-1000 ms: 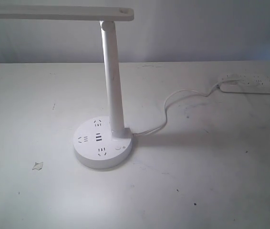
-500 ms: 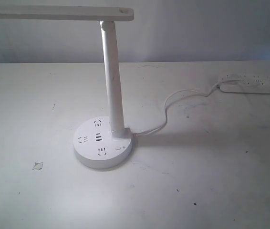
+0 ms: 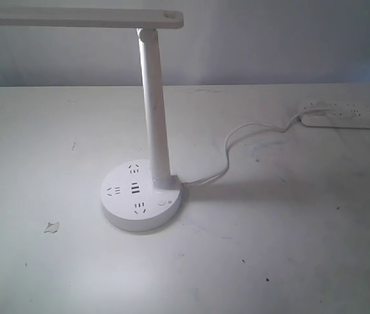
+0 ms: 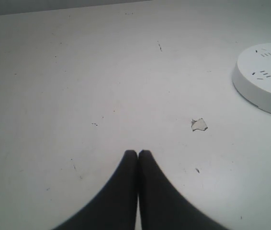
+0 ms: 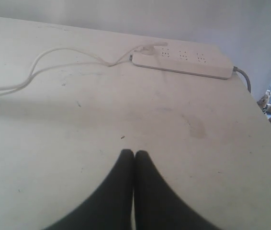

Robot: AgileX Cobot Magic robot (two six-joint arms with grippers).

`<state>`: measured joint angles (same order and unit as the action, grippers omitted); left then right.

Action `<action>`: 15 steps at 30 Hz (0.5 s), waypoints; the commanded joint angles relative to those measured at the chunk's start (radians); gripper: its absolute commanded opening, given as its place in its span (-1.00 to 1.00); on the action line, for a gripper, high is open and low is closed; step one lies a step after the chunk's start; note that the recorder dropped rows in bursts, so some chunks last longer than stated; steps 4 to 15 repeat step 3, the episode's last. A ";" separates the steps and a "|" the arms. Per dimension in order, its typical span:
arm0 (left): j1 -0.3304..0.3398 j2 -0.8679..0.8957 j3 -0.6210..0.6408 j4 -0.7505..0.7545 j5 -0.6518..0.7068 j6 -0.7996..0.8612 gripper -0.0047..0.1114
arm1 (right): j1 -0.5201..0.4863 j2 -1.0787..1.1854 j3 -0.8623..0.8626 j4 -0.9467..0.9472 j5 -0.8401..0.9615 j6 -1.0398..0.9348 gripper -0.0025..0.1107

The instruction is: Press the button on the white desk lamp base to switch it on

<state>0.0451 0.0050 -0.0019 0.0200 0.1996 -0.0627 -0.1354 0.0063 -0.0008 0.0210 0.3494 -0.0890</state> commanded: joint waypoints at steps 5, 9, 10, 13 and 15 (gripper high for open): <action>0.002 0.007 0.002 -0.004 -0.002 0.000 -0.92 | -0.006 -0.006 0.001 -0.006 -0.001 -0.001 -0.96; 0.002 0.007 0.002 -0.004 -0.002 0.000 -0.92 | -0.006 -0.006 0.001 -0.006 -0.001 -0.001 -0.96; 0.002 0.007 0.002 -0.004 -0.002 0.000 -0.92 | -0.006 -0.006 0.001 -0.006 -0.001 -0.001 -0.96; 0.002 0.007 0.002 -0.004 -0.002 0.000 -0.92 | -0.006 -0.006 0.001 -0.006 -0.001 -0.001 -0.96; 0.002 0.007 0.002 -0.004 -0.002 0.000 -0.92 | -0.006 -0.006 0.001 -0.006 -0.001 -0.001 -0.96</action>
